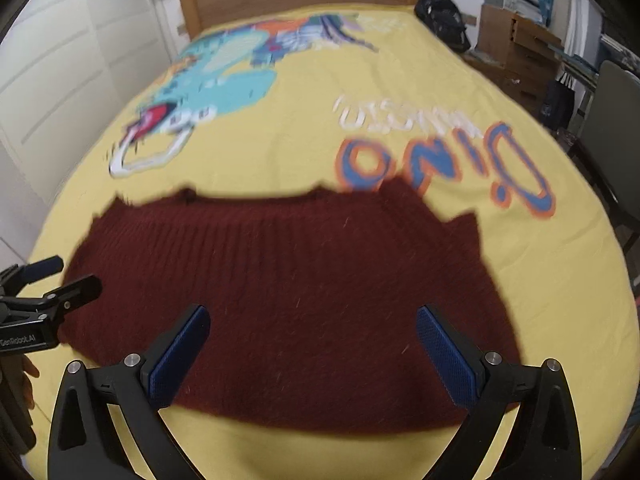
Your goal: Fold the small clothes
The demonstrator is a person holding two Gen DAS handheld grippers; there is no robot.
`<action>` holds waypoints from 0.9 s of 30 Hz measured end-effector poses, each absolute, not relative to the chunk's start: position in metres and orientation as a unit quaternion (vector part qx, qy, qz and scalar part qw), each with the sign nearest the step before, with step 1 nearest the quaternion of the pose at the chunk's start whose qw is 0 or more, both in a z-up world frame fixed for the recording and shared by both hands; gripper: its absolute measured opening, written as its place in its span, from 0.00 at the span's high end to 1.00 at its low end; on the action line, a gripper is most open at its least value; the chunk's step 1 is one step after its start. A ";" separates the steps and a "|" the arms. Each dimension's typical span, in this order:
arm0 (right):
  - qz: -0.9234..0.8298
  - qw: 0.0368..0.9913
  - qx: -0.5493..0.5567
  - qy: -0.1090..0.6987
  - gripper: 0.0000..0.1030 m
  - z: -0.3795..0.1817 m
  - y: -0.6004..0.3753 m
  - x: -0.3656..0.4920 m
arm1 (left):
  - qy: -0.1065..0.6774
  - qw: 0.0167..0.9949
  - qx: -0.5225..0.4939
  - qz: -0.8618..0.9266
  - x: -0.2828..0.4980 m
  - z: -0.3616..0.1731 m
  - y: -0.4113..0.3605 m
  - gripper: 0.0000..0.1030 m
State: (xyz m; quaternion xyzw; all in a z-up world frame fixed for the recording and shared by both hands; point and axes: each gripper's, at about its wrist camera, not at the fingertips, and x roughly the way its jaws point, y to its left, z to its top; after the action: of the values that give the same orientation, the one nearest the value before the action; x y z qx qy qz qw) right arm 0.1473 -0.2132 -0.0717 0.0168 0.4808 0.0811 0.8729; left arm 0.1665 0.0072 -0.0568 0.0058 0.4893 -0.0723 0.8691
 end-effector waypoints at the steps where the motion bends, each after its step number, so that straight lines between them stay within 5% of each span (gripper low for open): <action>1: 0.080 0.868 0.008 0.490 0.01 -0.082 -0.208 0.145 | 0.495 0.866 0.005 -0.074 0.165 -0.064 0.004 0.01; 12: 0.039 0.855 -0.028 0.517 0.01 -0.128 -0.215 0.143 | 0.541 0.839 0.015 -0.057 0.158 -0.125 0.001 0.01; 27: 0.057 0.853 0.030 0.518 0.00 -0.144 -0.249 0.135 | 0.540 0.840 0.015 -0.043 0.147 -0.138 0.026 0.01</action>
State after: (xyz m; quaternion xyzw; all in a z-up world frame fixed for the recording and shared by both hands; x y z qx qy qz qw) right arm 0.1349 -0.2490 -0.1439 0.0304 0.5183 0.0574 0.8527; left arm 0.1473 0.0264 -0.1380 0.0148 0.5402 -0.0425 0.8403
